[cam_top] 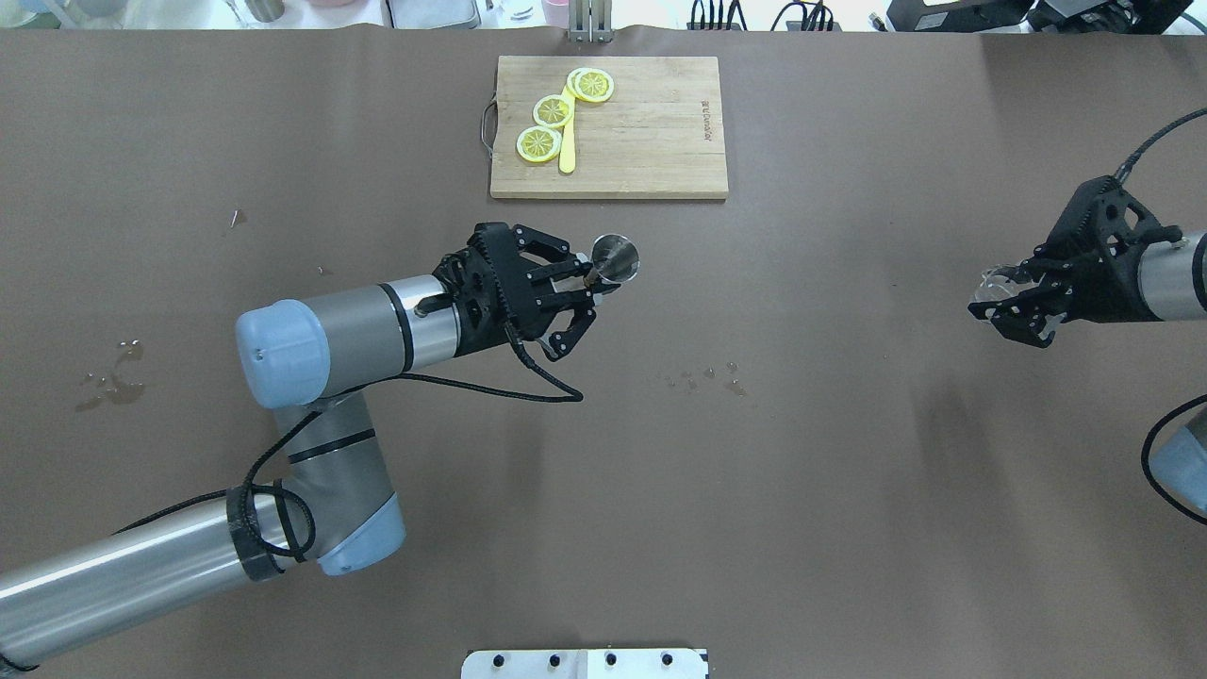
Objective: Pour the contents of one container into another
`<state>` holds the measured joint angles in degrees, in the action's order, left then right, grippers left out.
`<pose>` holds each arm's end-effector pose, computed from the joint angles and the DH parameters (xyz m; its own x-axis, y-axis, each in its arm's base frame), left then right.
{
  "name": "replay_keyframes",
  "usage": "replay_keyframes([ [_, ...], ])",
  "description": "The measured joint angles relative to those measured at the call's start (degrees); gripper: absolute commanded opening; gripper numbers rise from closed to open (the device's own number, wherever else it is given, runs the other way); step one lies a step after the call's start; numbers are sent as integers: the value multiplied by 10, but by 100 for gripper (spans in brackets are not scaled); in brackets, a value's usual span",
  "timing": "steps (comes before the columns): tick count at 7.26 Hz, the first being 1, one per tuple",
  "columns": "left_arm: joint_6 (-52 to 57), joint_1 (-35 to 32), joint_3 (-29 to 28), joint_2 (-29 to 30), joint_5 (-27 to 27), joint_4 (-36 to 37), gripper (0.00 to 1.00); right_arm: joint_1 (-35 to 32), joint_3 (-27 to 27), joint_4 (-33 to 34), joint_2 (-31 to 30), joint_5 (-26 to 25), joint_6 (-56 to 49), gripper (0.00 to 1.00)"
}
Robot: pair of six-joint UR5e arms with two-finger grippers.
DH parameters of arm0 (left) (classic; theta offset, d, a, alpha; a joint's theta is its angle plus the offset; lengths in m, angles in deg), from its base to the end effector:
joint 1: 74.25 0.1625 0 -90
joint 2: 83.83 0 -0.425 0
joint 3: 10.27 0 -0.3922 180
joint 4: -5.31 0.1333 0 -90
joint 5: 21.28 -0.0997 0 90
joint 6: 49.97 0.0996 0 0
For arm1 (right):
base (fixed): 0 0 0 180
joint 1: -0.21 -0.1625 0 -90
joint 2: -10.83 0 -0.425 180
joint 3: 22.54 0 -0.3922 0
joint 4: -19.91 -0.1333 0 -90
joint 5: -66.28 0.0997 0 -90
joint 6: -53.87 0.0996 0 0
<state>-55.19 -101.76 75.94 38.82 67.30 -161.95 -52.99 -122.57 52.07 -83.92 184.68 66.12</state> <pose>0.5056 -0.4164 0.2076 0.4585 0.8837 -0.0943 0.2892 -0.0480 0.9561 -0.2179 -0.4347 0.5006 0.4974 -0.7701 0.3994 0.1691 0.5377 0.8260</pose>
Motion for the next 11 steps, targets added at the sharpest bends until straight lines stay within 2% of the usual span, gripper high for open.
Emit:
replay_keyframes([
  [2,-34,1,59,-61,-67,2,0,-3,51,-99,-17,-2,43,0],
  [5,-93,4,121,-146,-203,5,0,-10,138,-225,-26,-3,67,0],
  [8,-201,6,128,-191,-358,16,0,-10,182,-261,-20,-6,63,0],
  [11,-342,5,129,-212,-465,97,0,-9,221,-289,-8,-9,56,0],
])
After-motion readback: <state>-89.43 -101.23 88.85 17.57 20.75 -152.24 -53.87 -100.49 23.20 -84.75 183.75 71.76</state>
